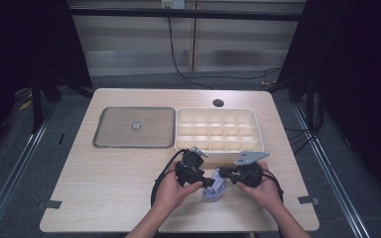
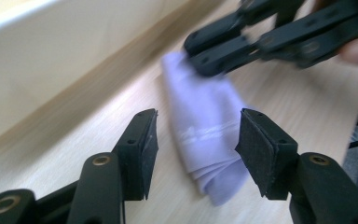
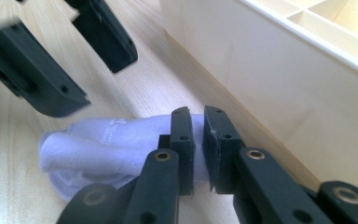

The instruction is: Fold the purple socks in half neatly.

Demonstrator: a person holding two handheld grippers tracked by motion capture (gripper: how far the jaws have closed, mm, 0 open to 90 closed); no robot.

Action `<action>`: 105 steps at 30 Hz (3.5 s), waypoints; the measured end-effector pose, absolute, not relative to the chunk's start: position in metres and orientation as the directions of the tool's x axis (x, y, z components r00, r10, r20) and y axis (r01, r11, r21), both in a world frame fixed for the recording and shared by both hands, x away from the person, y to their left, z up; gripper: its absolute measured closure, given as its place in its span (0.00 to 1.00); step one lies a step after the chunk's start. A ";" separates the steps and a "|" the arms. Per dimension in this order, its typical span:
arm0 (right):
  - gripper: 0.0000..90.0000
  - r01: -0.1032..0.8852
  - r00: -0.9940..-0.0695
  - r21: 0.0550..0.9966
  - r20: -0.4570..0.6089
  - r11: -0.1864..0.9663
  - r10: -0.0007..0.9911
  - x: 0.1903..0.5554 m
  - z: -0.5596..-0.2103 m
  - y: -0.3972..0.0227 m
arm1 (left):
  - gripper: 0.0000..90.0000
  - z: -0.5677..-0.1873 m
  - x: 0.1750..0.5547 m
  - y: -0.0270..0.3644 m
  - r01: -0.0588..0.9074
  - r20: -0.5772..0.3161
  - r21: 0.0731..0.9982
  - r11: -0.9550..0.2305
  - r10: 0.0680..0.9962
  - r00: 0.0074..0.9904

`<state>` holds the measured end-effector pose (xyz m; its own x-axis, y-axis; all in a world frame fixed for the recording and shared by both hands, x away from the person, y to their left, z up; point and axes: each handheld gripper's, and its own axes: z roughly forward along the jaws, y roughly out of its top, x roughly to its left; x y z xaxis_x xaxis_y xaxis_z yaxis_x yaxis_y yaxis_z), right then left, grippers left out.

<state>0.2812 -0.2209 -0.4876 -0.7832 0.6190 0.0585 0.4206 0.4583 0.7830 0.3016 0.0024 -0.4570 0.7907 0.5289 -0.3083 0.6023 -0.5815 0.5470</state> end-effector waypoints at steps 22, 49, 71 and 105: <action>0.66 0.494 -0.725 0.779 0.126 0.385 0.677 0.278 -0.474 -0.244 | 0.38 -0.466 0.291 -0.005 0.578 -0.285 0.559 -0.594 0.517 0.807; 0.51 0.679 -0.611 0.671 0.293 0.298 0.735 0.274 -0.471 -0.255 | 0.30 -0.477 0.306 0.061 0.462 -0.108 0.650 -0.604 0.528 0.842; 0.46 0.847 -0.447 0.500 0.490 0.179 0.748 0.281 -0.474 -0.256 | 0.26 -0.501 0.308 0.082 0.408 -0.053 0.685 -0.604 0.517 0.854; 0.43 0.918 -0.315 0.387 0.587 0.083 0.745 0.284 -0.486 -0.251 | 0.21 -0.509 0.306 0.090 0.364 -0.028 0.731 -0.578 0.507 0.862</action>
